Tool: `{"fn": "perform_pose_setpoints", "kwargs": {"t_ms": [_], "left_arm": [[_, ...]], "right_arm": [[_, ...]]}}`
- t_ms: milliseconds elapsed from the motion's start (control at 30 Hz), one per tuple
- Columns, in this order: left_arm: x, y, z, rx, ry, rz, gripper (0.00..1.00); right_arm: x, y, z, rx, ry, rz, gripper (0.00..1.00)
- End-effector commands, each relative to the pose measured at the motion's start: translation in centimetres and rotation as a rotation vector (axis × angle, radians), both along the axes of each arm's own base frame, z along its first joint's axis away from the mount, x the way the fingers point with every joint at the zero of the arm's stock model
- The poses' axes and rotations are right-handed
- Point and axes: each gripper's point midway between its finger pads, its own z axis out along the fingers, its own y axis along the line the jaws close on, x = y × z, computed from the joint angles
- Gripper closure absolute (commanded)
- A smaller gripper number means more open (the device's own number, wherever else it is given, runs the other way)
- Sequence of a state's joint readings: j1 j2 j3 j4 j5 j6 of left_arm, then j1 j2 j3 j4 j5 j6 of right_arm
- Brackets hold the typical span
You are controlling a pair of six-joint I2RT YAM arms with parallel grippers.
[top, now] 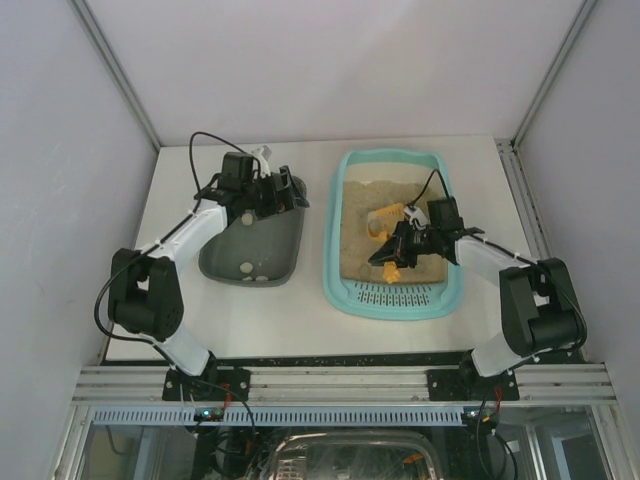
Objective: Clean the litter box
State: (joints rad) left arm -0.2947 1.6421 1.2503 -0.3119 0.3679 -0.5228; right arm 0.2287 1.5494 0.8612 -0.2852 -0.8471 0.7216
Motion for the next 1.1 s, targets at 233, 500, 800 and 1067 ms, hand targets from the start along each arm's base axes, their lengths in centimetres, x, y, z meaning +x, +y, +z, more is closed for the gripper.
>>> {"fn": "perform_pose_setpoints", "kwargs": {"t_ms": [233, 500, 800, 1067], "left_arm": [[-0.9, 2.1, 1.4, 0.099, -0.06, 0.006, 0.0], [-0.9, 2.7, 1.8, 0.119, -0.096, 0.019, 0.0], [-0.5, 2.6, 2.1, 0.128, -0.112, 0.006, 0.0], [-0.2, 2.5, 2.2, 0.148, -0.12, -0.027, 0.0]], "right_arm": [[1.8, 1.3, 9.1, 0.508, -0.424, -0.053, 1.0], [-0.6, 2.6, 12.2, 0.596, -0.649, 0.082, 1.0], [-0.2, 2.8, 6.9, 0.308, -0.666, 0.098, 1.0], [1.2, 0.3, 6.5, 0.249, -0.657, 0.019, 1.0]]}}
